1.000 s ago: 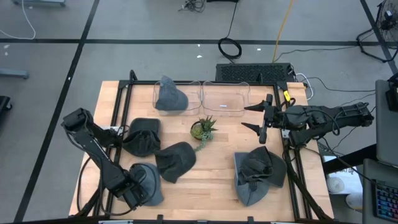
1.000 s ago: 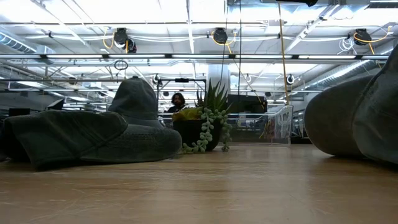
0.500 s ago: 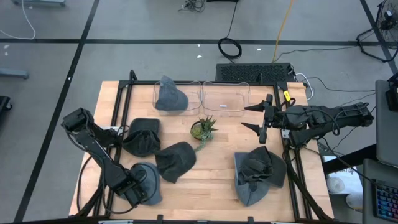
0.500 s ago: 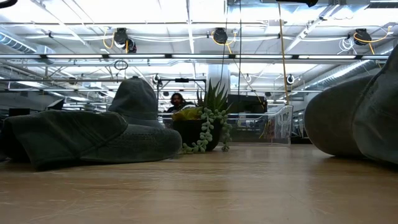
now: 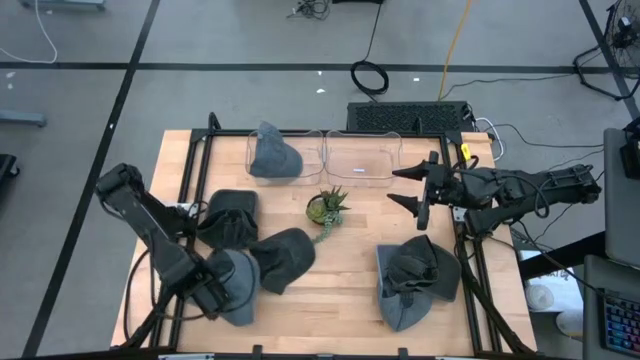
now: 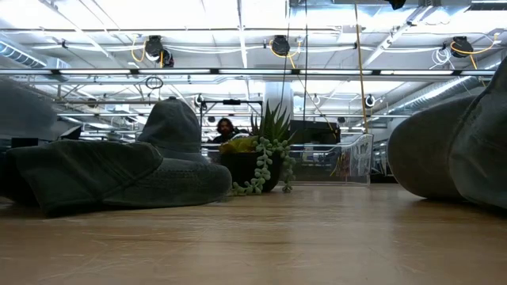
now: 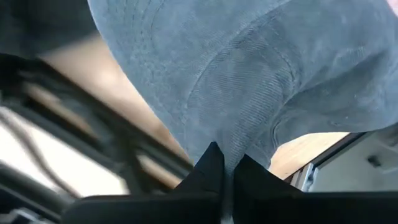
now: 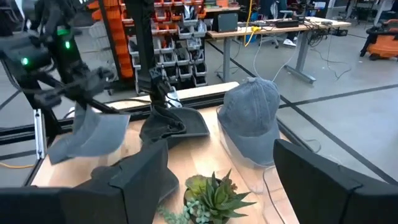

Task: Pick & Place hat
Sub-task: Put the left gray cap into the left transparent bin

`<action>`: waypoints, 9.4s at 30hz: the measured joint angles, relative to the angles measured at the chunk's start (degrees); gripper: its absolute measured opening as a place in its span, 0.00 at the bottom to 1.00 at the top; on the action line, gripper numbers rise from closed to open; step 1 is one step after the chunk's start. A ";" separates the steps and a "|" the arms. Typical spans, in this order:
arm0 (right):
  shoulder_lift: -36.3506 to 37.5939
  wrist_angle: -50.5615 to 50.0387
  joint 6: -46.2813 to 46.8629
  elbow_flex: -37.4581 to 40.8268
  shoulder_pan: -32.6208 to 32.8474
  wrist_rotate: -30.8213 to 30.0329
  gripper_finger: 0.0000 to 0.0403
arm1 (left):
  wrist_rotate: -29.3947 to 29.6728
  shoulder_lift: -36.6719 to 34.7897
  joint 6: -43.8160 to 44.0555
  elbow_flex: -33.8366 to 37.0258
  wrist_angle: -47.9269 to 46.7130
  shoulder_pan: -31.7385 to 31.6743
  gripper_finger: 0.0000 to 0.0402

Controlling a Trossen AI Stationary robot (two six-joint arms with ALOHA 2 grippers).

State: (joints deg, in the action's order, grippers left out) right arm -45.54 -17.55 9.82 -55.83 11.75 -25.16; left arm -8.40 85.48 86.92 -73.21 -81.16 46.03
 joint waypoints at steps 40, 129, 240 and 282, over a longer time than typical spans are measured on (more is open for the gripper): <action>-2.12 13.21 18.85 -0.02 -0.56 -6.41 0.69 | 42.85 1.21 -76.70 -38.52 -6.90 -38.17 0.00; 4.96 2.20 26.51 0.00 -7.87 43.49 0.00 | 2.57 13.01 -82.48 -48.19 20.93 -47.18 0.64; 5.62 2.68 7.02 -0.04 -7.06 27.92 0.27 | -5.03 3.57 -85.31 -48.18 25.18 -78.03 0.01; -1.40 3.42 3.96 -0.02 -7.26 26.09 0.24 | -10.44 22.20 -87.39 -48.17 1.56 -87.37 0.01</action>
State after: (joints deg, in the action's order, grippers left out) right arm -46.94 -14.13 13.78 -55.86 4.49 0.94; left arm -18.84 107.68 -0.47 -121.38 -79.60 -41.34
